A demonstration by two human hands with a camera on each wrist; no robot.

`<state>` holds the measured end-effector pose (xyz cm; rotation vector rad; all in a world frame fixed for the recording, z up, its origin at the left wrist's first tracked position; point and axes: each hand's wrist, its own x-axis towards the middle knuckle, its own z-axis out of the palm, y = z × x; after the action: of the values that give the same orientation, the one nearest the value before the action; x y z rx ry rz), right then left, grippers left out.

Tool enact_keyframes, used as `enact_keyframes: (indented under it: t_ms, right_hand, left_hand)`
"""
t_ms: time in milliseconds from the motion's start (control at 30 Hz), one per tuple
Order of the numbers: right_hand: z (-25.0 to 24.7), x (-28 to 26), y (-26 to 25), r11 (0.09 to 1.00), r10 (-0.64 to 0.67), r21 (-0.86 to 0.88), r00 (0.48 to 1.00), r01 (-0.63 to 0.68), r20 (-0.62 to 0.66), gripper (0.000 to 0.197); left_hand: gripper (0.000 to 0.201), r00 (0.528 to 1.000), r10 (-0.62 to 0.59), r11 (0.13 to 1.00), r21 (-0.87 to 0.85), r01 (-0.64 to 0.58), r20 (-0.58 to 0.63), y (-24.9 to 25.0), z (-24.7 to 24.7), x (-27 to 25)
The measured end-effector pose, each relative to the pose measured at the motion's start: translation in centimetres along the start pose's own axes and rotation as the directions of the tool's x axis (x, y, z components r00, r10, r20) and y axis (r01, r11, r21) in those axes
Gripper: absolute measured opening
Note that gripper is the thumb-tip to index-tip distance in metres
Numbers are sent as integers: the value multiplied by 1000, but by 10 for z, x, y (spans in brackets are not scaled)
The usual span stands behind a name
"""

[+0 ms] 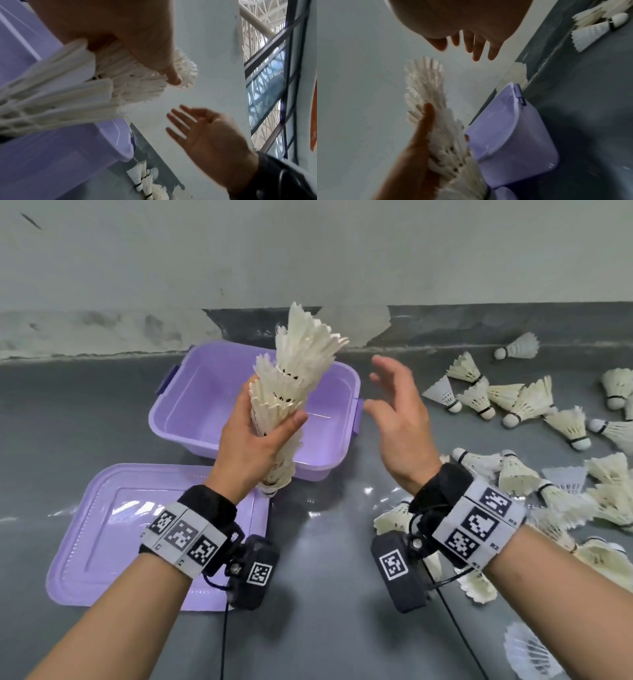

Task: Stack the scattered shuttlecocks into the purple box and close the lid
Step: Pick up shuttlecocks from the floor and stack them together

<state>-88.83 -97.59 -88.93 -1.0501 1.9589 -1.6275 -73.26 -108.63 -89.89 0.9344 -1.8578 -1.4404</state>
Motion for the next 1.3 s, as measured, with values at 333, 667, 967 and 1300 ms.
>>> enact_keyframes:
  t_ms: [333, 667, 967, 1300]
  right_hand:
    - [32, -13, 59, 736, 182, -627, 818, 253, 545, 35]
    - [-33, -35, 64, 805, 243, -579, 817, 131, 522, 45]
    - [-69, -65, 70, 888, -32, -432, 958, 157, 284, 59]
    - [-90, -90, 87, 594, 496, -804, 788, -2, 364, 91]
  left_hand:
    - [61, 999, 44, 999, -9, -44, 31, -1, -10, -12]
    - [60, 992, 126, 989, -80, -126, 6, 42, 15, -4]
    - [64, 977, 199, 979, -63, -195, 71, 47, 59, -5]
    - [73, 998, 52, 998, 41, -54, 28, 6, 71, -1]
